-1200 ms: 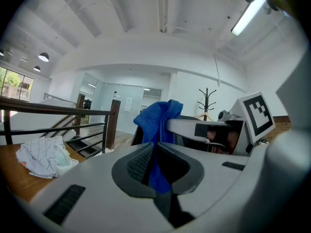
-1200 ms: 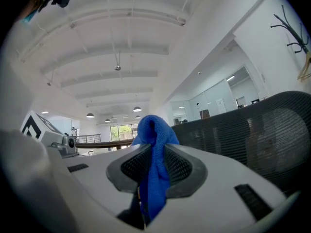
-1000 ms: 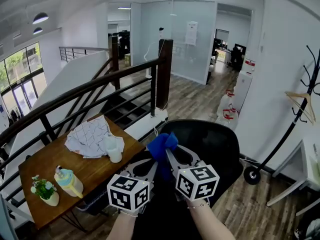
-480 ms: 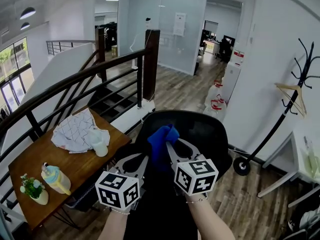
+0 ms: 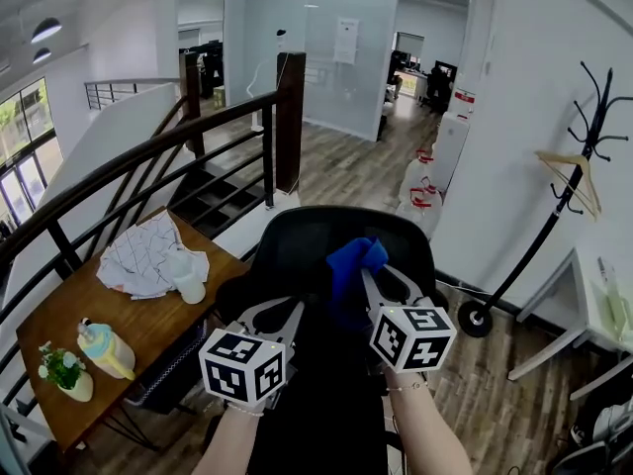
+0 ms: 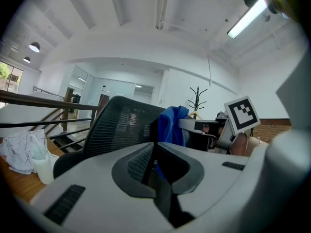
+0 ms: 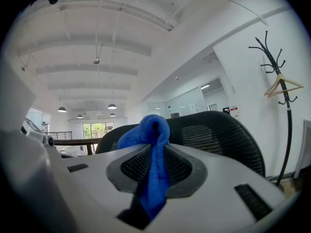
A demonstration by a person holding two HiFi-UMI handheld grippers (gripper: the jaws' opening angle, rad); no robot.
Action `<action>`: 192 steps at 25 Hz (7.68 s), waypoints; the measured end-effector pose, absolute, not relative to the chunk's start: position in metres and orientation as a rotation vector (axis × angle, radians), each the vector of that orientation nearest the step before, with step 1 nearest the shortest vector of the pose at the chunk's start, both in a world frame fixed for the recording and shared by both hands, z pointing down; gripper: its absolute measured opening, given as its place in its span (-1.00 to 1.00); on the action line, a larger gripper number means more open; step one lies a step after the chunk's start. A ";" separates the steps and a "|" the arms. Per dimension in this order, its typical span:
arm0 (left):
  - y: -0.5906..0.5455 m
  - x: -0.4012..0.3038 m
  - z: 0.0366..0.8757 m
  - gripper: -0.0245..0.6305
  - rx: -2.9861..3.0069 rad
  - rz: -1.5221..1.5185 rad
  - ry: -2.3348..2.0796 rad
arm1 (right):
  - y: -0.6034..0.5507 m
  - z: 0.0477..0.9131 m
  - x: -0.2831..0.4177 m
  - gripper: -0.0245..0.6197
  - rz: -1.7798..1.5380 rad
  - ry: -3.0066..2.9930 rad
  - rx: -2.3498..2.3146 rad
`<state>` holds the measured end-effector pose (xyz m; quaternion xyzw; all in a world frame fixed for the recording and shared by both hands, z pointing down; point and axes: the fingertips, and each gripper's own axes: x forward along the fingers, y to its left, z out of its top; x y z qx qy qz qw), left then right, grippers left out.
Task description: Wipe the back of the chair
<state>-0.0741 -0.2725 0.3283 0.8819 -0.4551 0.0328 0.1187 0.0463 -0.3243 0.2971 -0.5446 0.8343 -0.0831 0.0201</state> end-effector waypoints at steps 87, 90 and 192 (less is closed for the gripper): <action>-0.201 -0.152 0.472 -0.82 2.143 0.134 -1.452 | -0.311 0.459 -0.116 -0.66 -0.658 2.866 -1.391; -0.206 -0.139 0.472 -0.82 2.157 0.140 -1.428 | -0.312 0.459 -0.098 -0.66 -0.654 2.857 -1.421; -0.225 -0.165 0.525 -0.82 2.080 0.189 -1.358 | -0.290 0.525 -0.092 -0.71 -0.677 3.018 -1.405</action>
